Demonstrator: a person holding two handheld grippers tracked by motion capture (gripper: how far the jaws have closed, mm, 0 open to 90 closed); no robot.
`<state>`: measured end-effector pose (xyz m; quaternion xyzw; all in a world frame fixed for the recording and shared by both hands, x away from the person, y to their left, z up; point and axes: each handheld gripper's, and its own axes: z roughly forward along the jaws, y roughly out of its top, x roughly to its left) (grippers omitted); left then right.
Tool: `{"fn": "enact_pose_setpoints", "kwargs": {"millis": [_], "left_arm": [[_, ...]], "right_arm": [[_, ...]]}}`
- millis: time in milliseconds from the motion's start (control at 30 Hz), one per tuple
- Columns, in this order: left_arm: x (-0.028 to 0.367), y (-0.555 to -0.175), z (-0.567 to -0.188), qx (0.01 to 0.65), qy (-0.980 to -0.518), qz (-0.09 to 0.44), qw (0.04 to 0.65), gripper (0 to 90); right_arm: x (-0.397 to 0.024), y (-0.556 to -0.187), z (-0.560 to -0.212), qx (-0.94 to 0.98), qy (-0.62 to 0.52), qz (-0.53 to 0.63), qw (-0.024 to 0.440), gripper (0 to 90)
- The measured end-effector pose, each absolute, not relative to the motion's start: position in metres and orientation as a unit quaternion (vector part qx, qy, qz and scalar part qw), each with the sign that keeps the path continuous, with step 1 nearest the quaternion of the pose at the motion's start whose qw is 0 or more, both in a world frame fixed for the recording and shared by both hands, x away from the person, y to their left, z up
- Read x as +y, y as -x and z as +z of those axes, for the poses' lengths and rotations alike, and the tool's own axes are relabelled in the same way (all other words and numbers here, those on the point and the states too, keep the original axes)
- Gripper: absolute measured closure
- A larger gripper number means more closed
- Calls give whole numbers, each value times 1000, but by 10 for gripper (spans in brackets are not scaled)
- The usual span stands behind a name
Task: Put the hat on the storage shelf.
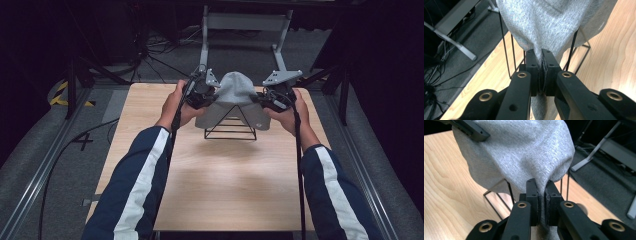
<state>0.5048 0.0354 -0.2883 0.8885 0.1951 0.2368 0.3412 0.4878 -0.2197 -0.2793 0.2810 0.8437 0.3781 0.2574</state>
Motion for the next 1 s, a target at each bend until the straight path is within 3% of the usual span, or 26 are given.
{"fn": "enact_pose_setpoints", "kwargs": {"millis": [500,800,1000], "left_arm": [[31,-504,-320,198,-891,216,348,856],[35,-486,-317,175,-874,268,365,854],[41,-481,-318,163,-862,270,396,853]], "right_arm": [[-221,-490,-311,846,-288,378,241,847],[-227,-474,-305,844,-264,392,255,845],[-234,-467,-307,834,-247,421,256,840]]}}
